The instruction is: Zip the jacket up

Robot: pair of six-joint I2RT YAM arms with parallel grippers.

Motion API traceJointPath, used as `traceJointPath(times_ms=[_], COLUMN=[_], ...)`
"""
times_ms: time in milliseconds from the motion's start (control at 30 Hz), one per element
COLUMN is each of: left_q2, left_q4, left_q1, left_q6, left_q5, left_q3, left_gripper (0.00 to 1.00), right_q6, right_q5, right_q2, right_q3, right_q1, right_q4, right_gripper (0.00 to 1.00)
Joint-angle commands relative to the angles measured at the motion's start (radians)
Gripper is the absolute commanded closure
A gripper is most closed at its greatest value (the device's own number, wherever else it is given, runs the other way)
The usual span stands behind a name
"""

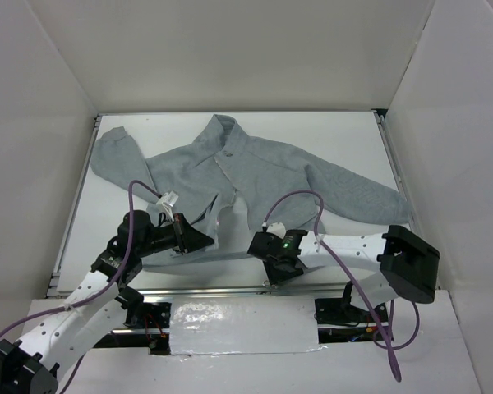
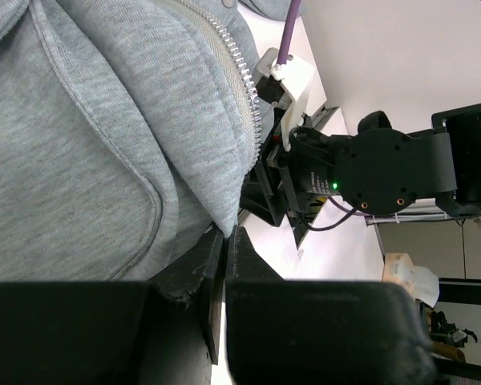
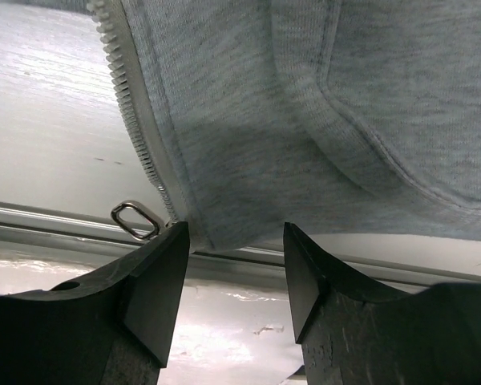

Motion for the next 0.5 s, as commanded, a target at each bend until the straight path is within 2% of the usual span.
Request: traceJointPath(times_ms=[0, 133, 467], left_q2=[0.0, 0.012, 0.022], left_q4=[0.056, 0.065, 0.093], left_q1=[0.003, 0.003, 0.003], left_q6=[0.016, 0.017, 0.008], left_q5=[0.051, 0.057, 0.068], left_q3=[0.009, 0.009, 0.001], left_gripper=[1.0, 1.0, 1.0], right_q6=[0.038, 0.05, 0.078], right_q5=[0.025, 0.013, 0.014], right_q2=[-0.014, -0.062, 0.003], right_q3=[0.024, -0.002, -0.011], right_q1=[-0.004, -0.013, -0.013], right_q4=[0.009, 0.033, 0.023], right_gripper=[0.42, 0.44, 0.47])
